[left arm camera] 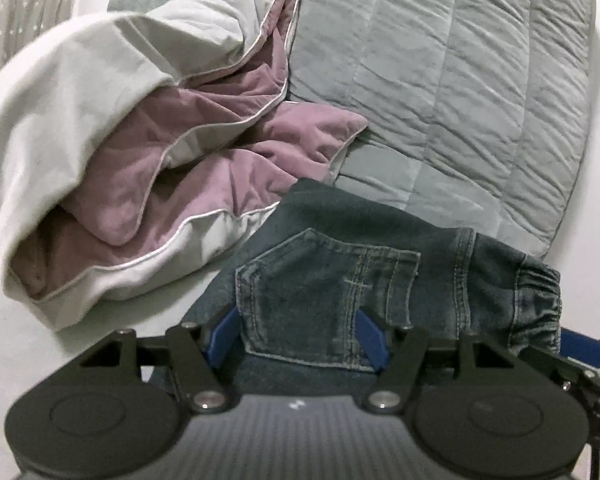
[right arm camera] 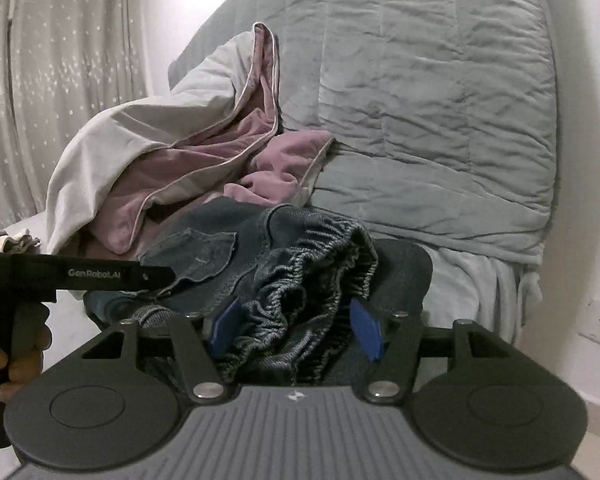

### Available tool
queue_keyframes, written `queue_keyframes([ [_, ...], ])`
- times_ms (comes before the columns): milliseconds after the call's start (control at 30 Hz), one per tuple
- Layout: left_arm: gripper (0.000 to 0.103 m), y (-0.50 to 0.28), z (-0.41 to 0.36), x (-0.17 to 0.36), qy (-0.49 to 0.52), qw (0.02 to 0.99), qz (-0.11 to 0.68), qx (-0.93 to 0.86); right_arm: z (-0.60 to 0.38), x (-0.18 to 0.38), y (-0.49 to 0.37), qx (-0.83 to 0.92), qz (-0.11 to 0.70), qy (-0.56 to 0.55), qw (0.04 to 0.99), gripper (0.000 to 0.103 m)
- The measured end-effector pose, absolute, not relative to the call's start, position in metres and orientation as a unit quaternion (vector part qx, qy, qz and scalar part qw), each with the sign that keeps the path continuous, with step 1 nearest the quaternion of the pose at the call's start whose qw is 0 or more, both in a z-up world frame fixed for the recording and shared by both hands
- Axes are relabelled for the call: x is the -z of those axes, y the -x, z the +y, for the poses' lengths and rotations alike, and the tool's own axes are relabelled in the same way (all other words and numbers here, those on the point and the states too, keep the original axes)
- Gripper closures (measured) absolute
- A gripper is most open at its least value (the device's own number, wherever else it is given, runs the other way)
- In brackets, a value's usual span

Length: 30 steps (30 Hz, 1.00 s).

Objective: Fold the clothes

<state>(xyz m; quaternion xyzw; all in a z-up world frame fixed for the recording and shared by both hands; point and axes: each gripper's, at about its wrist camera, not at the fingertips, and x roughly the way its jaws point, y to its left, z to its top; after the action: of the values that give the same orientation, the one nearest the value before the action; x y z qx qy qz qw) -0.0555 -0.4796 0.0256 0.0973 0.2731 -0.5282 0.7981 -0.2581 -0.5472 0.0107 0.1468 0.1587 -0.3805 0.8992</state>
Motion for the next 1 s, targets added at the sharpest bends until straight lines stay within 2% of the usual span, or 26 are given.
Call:
queue_keyframes([
  [167,0.027,0.07,-0.462,-0.039,-0.099,0.8,0.29,0.516,-0.535,-0.029,0.266,0.378,0.158,-0.145,0.901,0.039],
  [233,0.023,0.078,-0.454,-0.044,-0.105,0.8,0.295,0.511,-0.529,-0.035,0.271,0.376,0.158,-0.146,0.901,0.035],
  [433,0.02,0.102,-0.427,-0.056,-0.126,0.804,0.301,0.497,-0.509,-0.043,0.285,0.375,0.168,-0.162,0.897,0.028],
  [667,0.019,0.127,-0.398,-0.064,-0.155,0.808,0.319,0.47,-0.491,-0.044,0.297,0.38,0.199,-0.195,0.882,0.026],
  [733,0.016,0.131,-0.391,-0.064,-0.157,0.805,0.339,0.461,-0.487,-0.044,0.3,0.382,0.211,-0.207,0.876,0.026],
  [800,0.008,0.136,-0.384,-0.064,-0.157,0.806,0.349,0.452,-0.482,-0.043,0.303,0.385,0.224,-0.217,0.868,0.025],
  [1000,0.002,0.148,-0.366,-0.063,-0.15,0.809,0.368,0.434,-0.466,-0.038,0.307,0.394,0.256,-0.223,0.854,0.021],
])
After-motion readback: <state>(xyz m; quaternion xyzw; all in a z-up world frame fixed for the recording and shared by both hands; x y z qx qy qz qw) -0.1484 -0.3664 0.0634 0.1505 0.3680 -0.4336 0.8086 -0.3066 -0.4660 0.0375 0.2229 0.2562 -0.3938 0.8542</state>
